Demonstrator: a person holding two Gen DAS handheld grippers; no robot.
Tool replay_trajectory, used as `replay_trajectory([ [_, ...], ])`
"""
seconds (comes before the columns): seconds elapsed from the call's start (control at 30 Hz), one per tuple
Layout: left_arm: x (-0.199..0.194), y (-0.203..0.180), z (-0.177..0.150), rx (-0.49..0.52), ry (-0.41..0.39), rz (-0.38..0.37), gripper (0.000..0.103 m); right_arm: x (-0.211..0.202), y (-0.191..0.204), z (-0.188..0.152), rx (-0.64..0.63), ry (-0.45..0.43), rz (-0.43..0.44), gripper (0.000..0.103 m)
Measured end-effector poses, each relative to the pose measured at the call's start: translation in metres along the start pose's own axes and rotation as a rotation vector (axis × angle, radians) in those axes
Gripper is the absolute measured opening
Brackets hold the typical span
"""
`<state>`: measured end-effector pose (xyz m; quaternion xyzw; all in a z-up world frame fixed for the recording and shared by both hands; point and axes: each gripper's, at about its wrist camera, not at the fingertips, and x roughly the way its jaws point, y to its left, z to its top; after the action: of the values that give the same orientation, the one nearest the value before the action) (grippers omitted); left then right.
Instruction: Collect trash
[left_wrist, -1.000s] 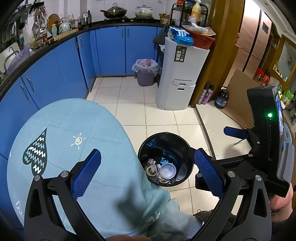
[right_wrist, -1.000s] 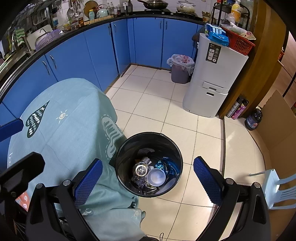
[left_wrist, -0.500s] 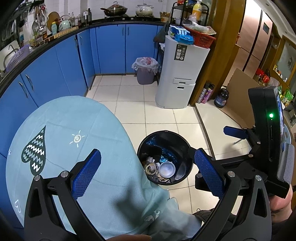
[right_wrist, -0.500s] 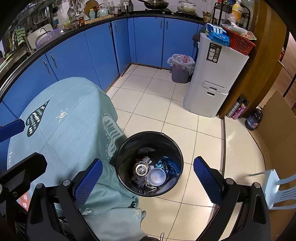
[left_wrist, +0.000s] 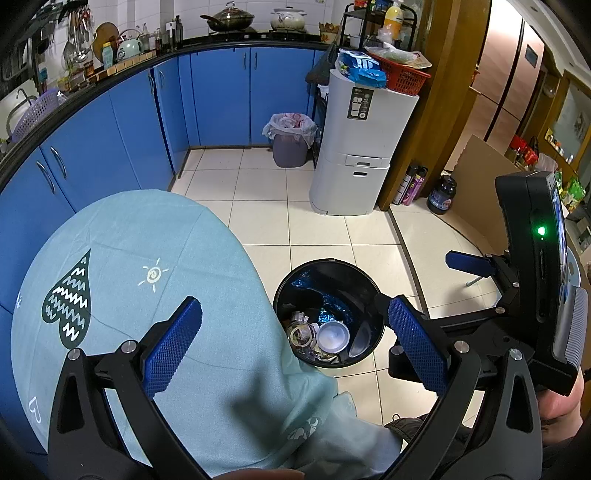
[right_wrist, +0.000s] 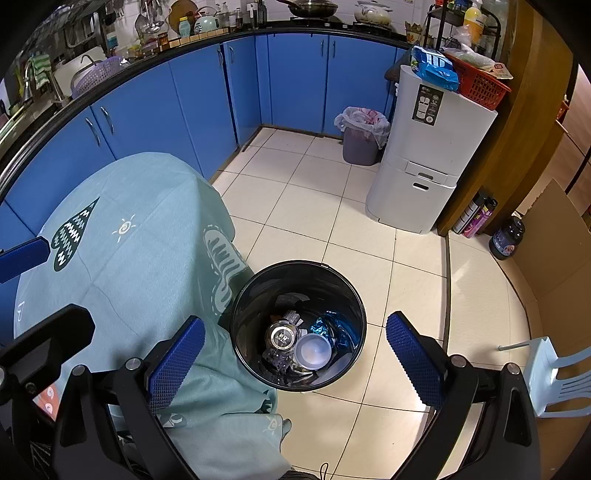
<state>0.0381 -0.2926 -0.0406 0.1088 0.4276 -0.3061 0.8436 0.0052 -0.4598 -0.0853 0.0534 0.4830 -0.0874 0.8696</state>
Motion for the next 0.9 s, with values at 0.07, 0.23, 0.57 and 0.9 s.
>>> replay_trajectory([
  [0.07, 0.0002, 0.0000, -0.0002, 0.000, 0.001, 0.000, 0.100, 0.0001, 0.0001, 0.0000, 0.001, 0.001, 0.000, 0.096],
  [0.23, 0.0013, -0.0002, -0.0014, -0.003, 0.004, 0.000, 0.100, -0.0001, 0.0004, 0.0000, -0.001, 0.000, -0.001, 0.096],
  [0.57, -0.0005, -0.0008, -0.0022, -0.003, 0.008, 0.062, 0.100, -0.0023, 0.0020, -0.0009, -0.004, -0.015, -0.019, 0.096],
  [0.9, -0.0031, 0.0005, -0.0008, 0.002, 0.008, 0.132, 0.100, -0.0052, -0.0045, -0.0010, 0.002, -0.016, -0.017, 0.096],
])
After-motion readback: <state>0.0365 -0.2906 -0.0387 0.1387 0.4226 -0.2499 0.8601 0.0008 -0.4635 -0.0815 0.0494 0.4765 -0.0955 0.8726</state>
